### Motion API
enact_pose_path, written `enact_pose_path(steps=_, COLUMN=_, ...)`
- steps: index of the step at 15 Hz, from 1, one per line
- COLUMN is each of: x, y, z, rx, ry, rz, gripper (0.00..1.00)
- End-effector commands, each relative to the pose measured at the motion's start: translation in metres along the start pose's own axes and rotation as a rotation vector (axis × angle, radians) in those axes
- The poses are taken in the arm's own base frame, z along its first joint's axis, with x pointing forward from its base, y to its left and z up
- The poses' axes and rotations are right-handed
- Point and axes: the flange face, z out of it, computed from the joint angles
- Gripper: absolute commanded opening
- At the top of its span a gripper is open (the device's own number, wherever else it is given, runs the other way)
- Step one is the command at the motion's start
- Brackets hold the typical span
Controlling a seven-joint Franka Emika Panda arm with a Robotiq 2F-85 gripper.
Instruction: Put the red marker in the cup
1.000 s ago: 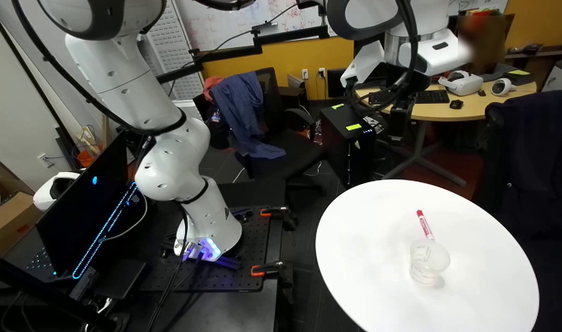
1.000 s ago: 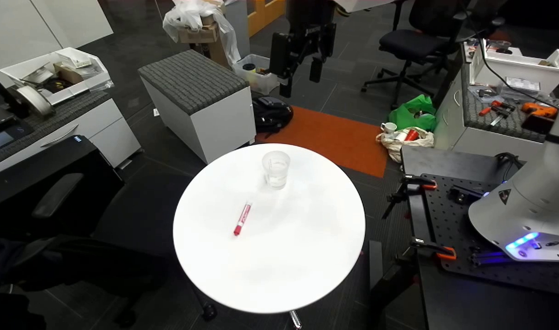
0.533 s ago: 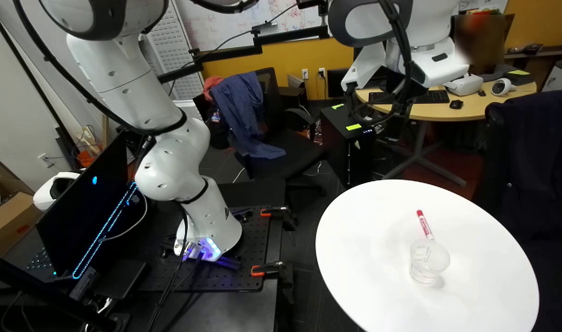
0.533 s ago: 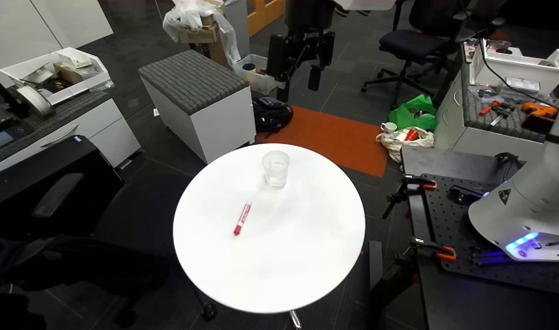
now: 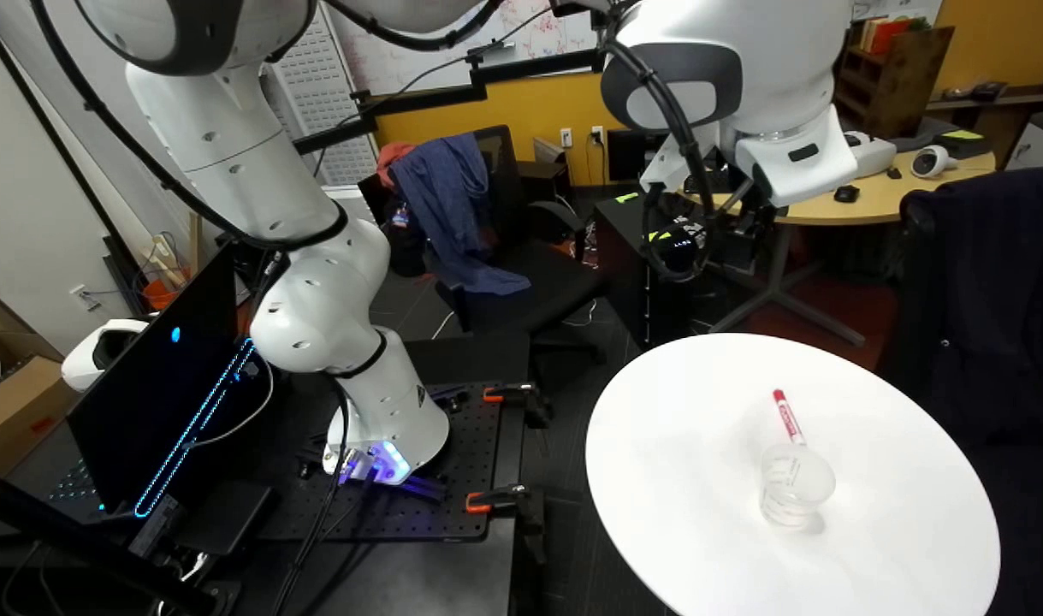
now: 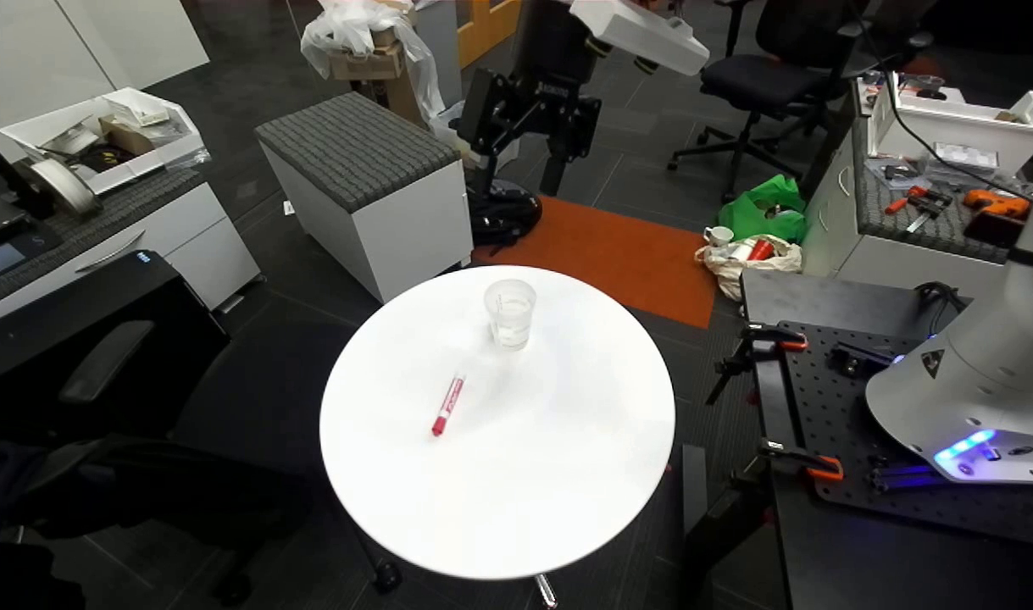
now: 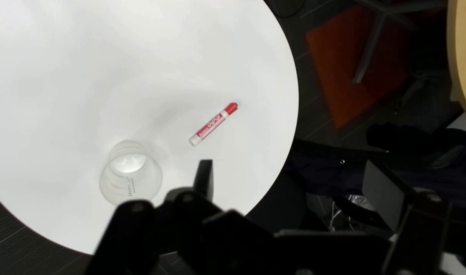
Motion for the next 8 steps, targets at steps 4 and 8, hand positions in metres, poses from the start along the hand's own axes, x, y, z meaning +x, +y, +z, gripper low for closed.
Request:
enact_pose_path(steps=4, x=-0.022, y=-0.009, z=0.037, rx=0.04, ry=0.089, rz=0.13, gripper=1.0)
enact_pose_path(steps=8, x=-0.028, y=-0.026, z=0.058, rx=0.018, ry=0.157, rz=0.187, gripper=1.0)
